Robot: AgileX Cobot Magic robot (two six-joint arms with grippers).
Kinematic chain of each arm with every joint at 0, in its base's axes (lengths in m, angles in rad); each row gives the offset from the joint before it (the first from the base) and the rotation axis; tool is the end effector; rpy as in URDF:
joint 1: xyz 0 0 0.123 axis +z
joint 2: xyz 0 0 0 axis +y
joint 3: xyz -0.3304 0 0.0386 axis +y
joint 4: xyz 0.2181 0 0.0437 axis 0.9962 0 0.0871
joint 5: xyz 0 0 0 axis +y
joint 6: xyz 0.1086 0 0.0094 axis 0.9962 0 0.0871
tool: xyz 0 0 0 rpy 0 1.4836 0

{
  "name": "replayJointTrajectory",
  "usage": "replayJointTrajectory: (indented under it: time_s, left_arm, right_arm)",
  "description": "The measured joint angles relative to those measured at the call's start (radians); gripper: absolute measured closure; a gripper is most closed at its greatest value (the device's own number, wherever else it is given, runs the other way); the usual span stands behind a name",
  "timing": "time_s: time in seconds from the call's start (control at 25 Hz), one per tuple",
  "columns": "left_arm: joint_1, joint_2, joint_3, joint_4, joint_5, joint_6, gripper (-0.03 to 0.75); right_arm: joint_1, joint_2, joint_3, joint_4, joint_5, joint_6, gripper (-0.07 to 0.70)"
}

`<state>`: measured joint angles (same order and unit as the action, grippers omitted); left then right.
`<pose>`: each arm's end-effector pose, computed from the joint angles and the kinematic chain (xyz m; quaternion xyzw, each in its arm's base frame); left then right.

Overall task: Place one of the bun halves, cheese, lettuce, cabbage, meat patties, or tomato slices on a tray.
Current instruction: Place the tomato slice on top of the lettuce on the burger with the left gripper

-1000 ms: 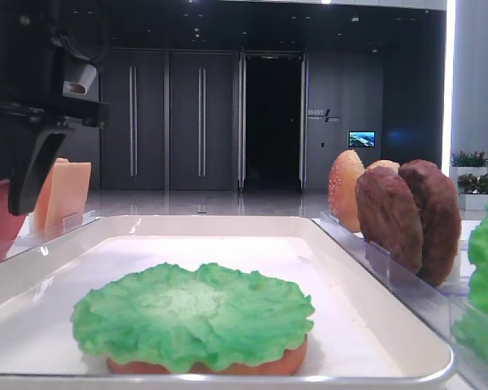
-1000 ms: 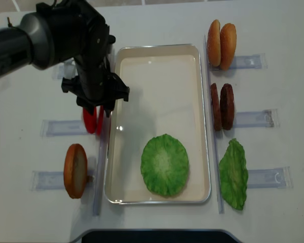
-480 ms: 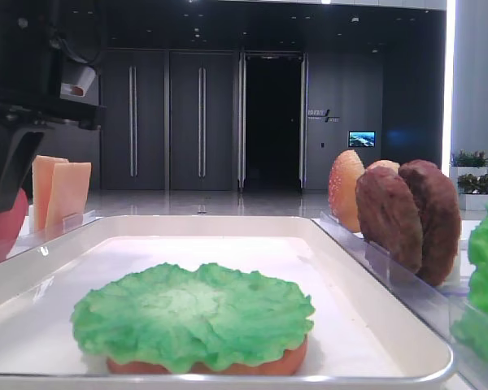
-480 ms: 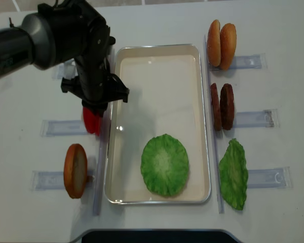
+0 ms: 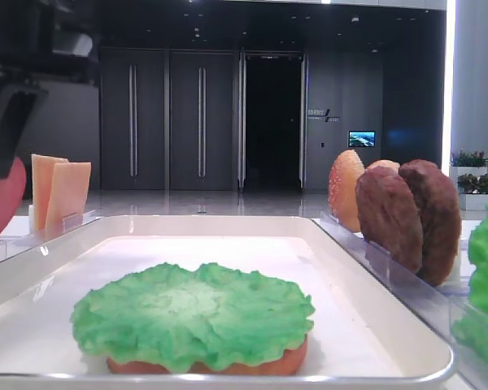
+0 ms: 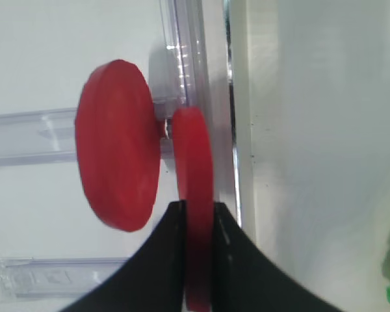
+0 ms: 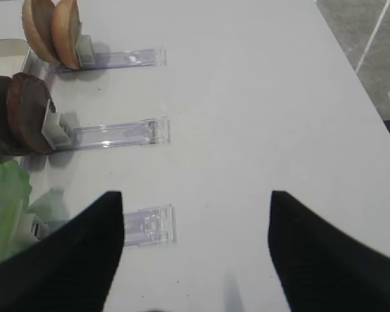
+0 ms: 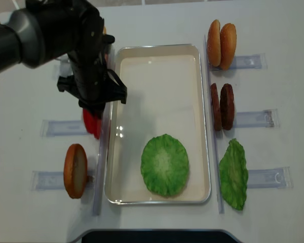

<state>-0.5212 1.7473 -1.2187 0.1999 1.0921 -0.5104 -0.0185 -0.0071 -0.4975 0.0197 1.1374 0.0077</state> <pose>0.2794 -0.1383 0.2620 0.0497 0.9946 0.0686 0.0602 -0.0677 0.0032 0.2463 0.0106 0.8714 0.0072 0.4905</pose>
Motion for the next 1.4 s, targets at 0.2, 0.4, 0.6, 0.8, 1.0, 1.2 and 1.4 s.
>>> replayJointTrajectory:
  time_s: [0.2,0.4,0.6,0.8,1.0,1.2,1.4]
  left_arm:
    - [-0.001,-0.109,0.0,-0.059,0.004,0.018,0.659]
    - [-0.001,-0.199,0.048,-0.125,-0.043,0.041,0.659]
    - [-0.001,-0.278,0.171,-0.308,-0.166,0.13,0.659]
    - [-0.001,-0.322,0.263,-0.563,-0.275,0.314,0.66]
    - [-0.001,-0.33,0.344,-0.83,-0.346,0.527,0.66]
    - [-0.001,-0.33,0.426,-1.047,-0.389,0.737,0.66]
    - [-0.001,-0.33,0.497,-1.18,-0.436,0.882,0.66]
  right_arm:
    - [0.0,0.0,0.0,0.0,0.0,0.0,0.15]
    - [0.0,0.0,0.0,0.0,0.0,0.0,0.15]
    - [0.0,0.0,0.0,0.0,0.0,0.0,0.15]
    - [0.0,0.0,0.0,0.0,0.0,0.0,0.15]
    - [0.0,0.0,0.0,0.0,0.0,0.0,0.15]
    - [0.0,0.0,0.0,0.0,0.0,0.0,0.15]
    - [0.0,0.0,0.0,0.0,0.0,0.0,0.15]
